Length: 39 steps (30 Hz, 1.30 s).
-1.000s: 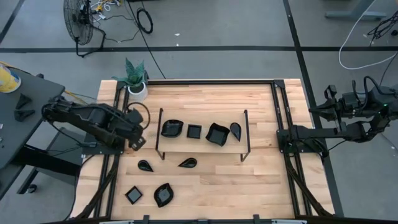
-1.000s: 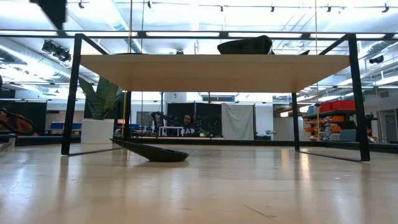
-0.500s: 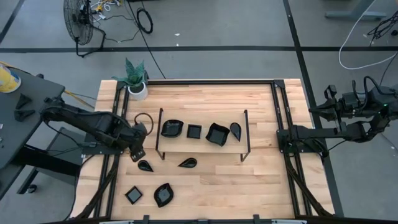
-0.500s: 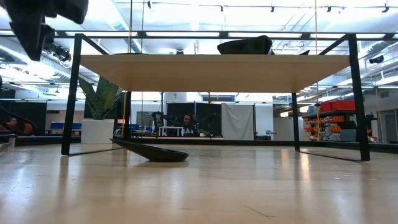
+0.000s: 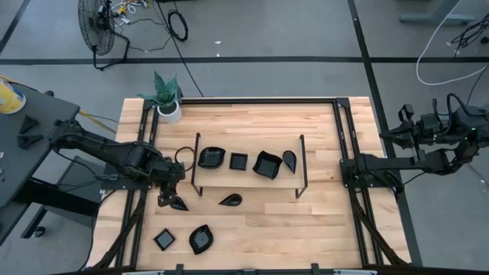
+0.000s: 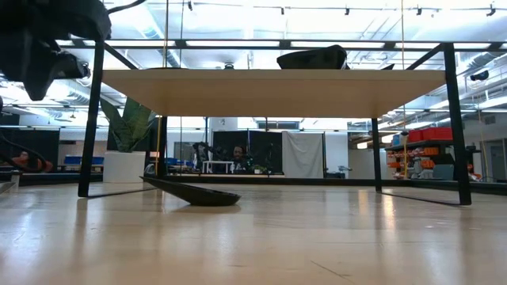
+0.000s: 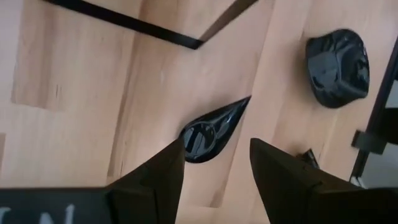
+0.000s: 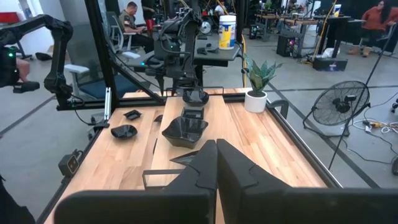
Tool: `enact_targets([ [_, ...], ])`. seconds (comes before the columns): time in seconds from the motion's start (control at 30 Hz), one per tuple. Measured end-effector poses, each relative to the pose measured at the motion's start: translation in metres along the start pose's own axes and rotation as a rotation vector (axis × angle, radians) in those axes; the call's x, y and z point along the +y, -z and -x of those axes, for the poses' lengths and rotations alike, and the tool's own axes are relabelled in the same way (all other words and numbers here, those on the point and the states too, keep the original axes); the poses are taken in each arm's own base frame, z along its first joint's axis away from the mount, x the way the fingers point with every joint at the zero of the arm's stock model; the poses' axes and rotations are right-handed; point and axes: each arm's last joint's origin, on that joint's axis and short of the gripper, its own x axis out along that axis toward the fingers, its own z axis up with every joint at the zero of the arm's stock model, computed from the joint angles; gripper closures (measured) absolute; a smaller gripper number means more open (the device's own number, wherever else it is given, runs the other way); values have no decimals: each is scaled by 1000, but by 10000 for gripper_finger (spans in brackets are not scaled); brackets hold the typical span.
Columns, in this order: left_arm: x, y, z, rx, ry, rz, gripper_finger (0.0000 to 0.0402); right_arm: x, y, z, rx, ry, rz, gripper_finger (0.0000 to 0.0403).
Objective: Pick & Place Mini shaped plates
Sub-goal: Stack the drop shaped plate on top of the drop shaped plate on the shelf
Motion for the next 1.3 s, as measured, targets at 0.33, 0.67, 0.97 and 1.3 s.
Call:
enact_targets([
  [0.33, 2, 10, 3, 49, -12, -146, 213, 0, 0, 0, -1, 0, 0, 396],
  [0.67, 2, 13, 3, 63, -27, -185, 213, 0, 0, 0, 0, 0, 0, 396],
  [0.97, 1, 13, 3, 49, -55, -209, 213, 0, 0, 0, 0, 0, 0, 396],
  [1.3, -3, 19, 3, 45, -102, -177, 213, 0, 0, 0, 0, 0, 0, 396],
])
